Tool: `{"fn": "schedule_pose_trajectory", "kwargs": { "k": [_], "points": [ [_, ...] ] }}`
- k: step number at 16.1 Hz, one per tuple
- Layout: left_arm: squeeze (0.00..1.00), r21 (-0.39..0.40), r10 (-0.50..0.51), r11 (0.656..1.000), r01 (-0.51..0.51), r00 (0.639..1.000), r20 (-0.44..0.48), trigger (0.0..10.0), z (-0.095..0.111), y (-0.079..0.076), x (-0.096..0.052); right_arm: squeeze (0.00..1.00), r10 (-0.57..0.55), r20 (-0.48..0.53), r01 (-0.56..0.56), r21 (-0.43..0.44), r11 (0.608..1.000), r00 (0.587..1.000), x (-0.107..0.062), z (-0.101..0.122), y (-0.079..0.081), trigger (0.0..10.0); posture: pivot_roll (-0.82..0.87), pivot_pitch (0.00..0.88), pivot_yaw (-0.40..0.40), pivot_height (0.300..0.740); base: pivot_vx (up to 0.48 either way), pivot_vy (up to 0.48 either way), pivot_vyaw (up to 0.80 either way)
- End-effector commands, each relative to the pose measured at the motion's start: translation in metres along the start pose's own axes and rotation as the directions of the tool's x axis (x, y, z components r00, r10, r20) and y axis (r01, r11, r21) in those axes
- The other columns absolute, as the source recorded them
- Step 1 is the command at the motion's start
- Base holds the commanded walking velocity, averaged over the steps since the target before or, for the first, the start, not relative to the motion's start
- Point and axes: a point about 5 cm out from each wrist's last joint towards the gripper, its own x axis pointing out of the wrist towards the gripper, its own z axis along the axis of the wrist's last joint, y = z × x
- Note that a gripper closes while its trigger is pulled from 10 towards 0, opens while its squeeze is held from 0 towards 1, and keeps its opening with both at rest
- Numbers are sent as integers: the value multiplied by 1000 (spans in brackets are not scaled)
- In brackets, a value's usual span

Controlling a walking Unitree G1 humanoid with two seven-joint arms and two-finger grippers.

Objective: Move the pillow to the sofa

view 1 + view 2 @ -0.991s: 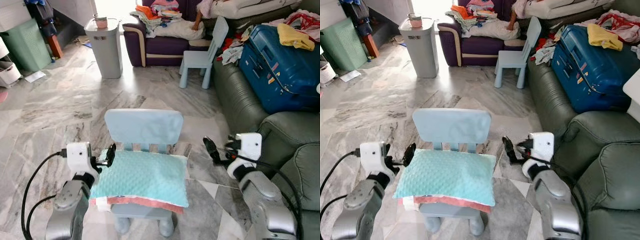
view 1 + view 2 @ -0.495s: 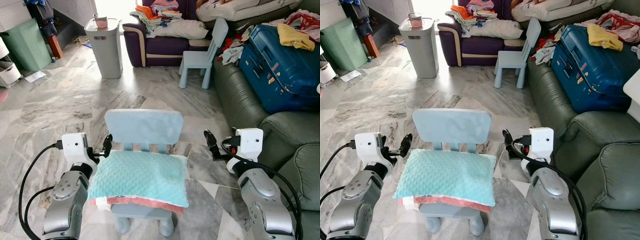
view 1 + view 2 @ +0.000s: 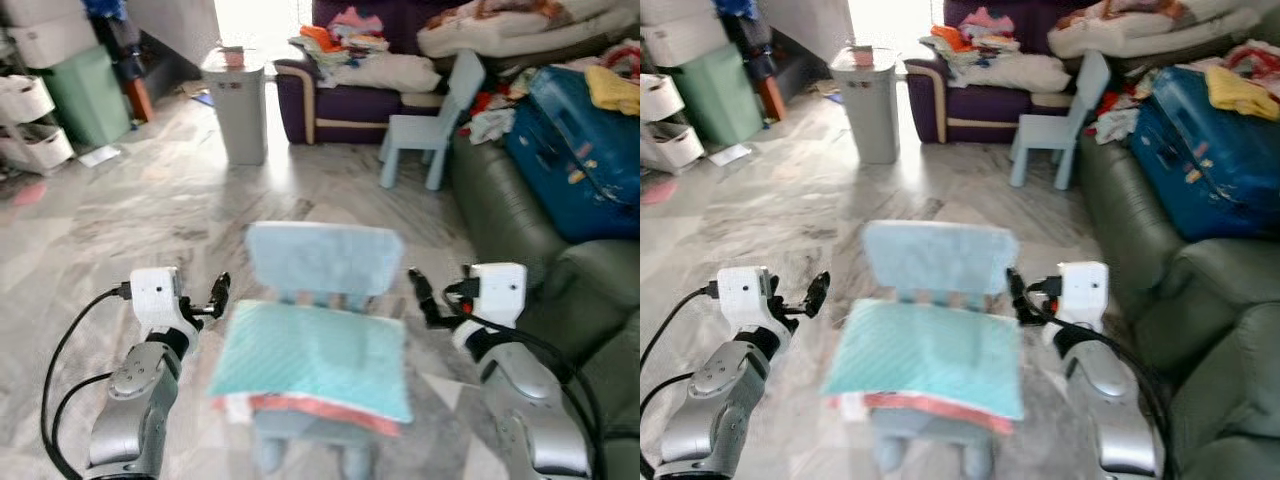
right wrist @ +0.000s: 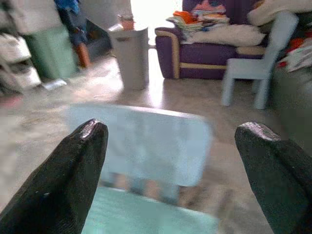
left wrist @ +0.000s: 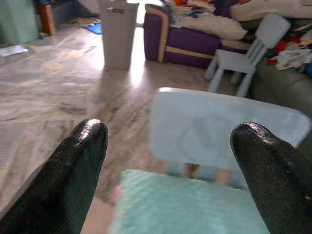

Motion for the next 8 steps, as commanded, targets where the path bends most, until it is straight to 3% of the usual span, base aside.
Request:
{"fn": "schedule_pose_trajectory", "kwargs": {
  "k": [1, 3, 5, 6, 8],
  "points": [
    [0, 15, 3, 1000, -3, 1000, 5, 10000, 4, -1, 3, 0, -9, 21, 9, 17, 1000, 1000, -2, 7, -5, 10000, -120, 0, 26, 740, 0, 480, 0],
    [0, 16, 5, 1000, -5, 1000, 7, 10000, 5, -1, 4, 0, -18, 23, 18, 3, 1000, 1000, -2, 9, -6, 10000, -120, 0, 22, 740, 0, 480, 0],
    [0, 45, 12, 999, -13, 1000, 27, 10000, 8, -2, 7, 0, -54, 40, 57, -80, 995, 998, -1, 10, -8, 10000, -124, 0, 27, 740, 0, 0, 0],
    [0, 66, 0, 998, -3, 999, 44, 10000, 9, -5, 8, 0, -67, 53, 70, -46, 997, 996, -2, 9, -8, 10000, -125, 0, 28, 740, 0, 0, 0],
    [0, 41, 15, 999, -17, 999, 50, 10000, 9, -4, 8, 0, -95, 59, 99, -59, 993, 994, -2, 10, -9, 10000, -128, 0, 31, 740, 0, 0, 0]
  ]
}}
